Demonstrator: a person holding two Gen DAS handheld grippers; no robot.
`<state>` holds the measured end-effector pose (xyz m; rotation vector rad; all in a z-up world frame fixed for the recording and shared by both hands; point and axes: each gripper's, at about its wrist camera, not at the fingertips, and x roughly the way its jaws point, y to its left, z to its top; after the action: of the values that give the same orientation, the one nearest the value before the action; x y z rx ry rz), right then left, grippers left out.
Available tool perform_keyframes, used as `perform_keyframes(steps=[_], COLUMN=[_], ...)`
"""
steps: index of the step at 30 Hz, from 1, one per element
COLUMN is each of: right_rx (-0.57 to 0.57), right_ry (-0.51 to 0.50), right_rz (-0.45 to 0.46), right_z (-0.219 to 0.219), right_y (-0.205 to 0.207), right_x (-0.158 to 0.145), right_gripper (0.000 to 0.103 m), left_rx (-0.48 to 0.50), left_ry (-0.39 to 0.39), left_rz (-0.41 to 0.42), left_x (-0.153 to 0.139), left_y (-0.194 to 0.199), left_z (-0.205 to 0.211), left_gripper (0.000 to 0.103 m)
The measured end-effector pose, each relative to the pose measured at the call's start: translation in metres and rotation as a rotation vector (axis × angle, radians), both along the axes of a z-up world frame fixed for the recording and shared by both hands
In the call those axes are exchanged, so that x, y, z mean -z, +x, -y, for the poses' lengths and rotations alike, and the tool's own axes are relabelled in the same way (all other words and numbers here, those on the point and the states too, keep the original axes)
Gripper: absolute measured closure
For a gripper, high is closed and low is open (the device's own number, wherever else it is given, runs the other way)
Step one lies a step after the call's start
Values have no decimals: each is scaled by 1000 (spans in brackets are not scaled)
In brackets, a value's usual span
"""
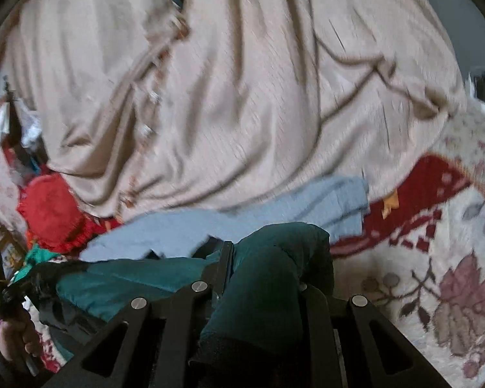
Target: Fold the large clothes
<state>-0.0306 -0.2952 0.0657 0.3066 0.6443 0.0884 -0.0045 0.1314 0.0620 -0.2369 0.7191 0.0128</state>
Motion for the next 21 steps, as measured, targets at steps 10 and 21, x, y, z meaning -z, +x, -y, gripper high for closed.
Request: perform_keyframes(steps=[10,21], right_rx=[-12,-25], right_ry=[44,-3], right_rz=[-210,-264], right_z=[9,0], right_y=[55,80], right_x=[58,77], right_gripper=[87,87], left_rx=[14,12], left_ry=[36,60], left_rz=[-146,-170], left_x=[53,73], left_y=[54,80], left_z=[10,16], left_gripper=[85,84])
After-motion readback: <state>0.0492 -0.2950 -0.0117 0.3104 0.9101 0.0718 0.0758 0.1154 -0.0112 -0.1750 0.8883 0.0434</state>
